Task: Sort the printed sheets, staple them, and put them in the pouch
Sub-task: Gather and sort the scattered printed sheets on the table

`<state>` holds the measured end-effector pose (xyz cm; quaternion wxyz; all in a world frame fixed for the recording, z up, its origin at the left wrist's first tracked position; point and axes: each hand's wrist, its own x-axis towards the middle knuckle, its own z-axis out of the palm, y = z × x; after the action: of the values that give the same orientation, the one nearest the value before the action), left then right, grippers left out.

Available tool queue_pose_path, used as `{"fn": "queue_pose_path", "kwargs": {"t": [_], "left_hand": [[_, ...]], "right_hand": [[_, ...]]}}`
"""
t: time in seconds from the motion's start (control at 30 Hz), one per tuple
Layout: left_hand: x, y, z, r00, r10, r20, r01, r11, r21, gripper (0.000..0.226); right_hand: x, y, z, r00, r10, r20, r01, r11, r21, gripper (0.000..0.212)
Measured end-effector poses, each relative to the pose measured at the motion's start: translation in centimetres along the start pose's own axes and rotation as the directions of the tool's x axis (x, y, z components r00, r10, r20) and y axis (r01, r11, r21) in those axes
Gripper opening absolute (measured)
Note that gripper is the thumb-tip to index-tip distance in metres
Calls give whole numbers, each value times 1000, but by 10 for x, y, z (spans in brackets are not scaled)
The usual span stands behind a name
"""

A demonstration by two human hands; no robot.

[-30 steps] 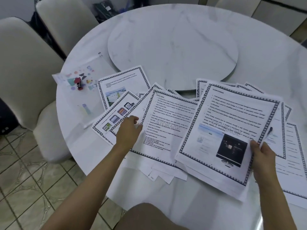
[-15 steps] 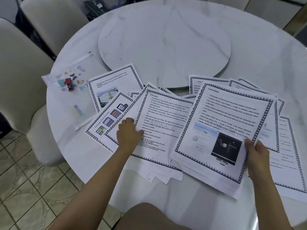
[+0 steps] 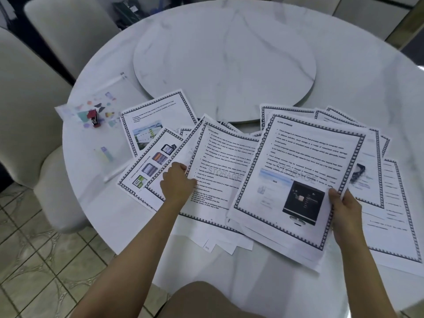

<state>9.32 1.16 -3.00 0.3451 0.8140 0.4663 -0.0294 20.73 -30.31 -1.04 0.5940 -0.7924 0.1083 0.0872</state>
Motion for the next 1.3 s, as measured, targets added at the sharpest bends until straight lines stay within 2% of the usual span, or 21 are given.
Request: {"fn": "queue_pose_path", "kwargs": {"t": [0.1,0.27,0.33,0.43,0.53,0.57,0.7,0.8,0.87,0.93,1.0,1.03,1.1,1.13,1.17,1.2,1.23,1.3], "left_hand": [[-2,0,0,996,43,72,-31,985,-171,45],[-6,-5,1,963,253,94,-227,949,-219,20],[-10,-10,1,959,255,125,-205,926,-319,14],[-19,-14,0,947,239,216,-119,882,-455,20],[-28,-14,-2,926,269,265,-102,853,-512,21],[-30,-14,-2,927,278,251,-114,849,-515,21],[-40,-10,-13,935,351,55,-271,806,-526,24],[-44,-5,-29,898,439,26,-345,741,-576,23],[-45,-1,-39,877,480,25,-369,705,-606,23],[-46,5,-49,859,512,26,-389,683,-618,23],[-47,12,-60,839,544,10,-422,662,-619,22],[-47,14,-65,830,557,-1,-440,655,-615,20],[-45,17,-74,813,582,16,-458,657,-599,17],[-44,17,-78,814,580,34,-452,669,-590,31],[-42,17,-81,824,564,65,-427,691,-584,47],[-40,16,-84,837,538,98,-387,710,-588,53],[-37,14,-86,850,515,107,-362,721,-591,45],[-32,6,-87,879,464,112,-325,754,-572,20]], "right_hand": [[-3,-1,6,1000,-6,11,6,1000,-6,27],[-12,-1,22,998,-19,68,22,999,-36,20],[-18,-1,35,994,-13,106,19,998,-52,20],[-28,-1,58,984,-1,179,18,995,-94,21],[-40,-2,81,965,3,263,26,994,-109,21],[-45,-4,88,959,-6,283,39,993,-113,20],[-52,-12,101,953,-39,300,79,990,-121,18],[-49,-17,98,955,-96,282,140,980,-140,17],[-47,-19,97,949,-81,303,120,986,-113,16],[-46,-18,100,923,-29,385,60,996,-70,41],[-46,-16,105,895,52,442,-18,997,-80,86],[-48,-16,108,880,75,469,-58,997,-51,100],[-46,-6,112,831,135,540,-201,978,65,111],[-45,-2,115,806,162,570,-270,956,110,114],[-45,-1,117,787,180,590,-321,936,142,115],[-47,-1,119,785,191,590,-342,927,156,108],[-51,-6,120,787,197,584,-341,929,147,93],[-59,-14,123,796,169,582,-292,948,124,45]]}}
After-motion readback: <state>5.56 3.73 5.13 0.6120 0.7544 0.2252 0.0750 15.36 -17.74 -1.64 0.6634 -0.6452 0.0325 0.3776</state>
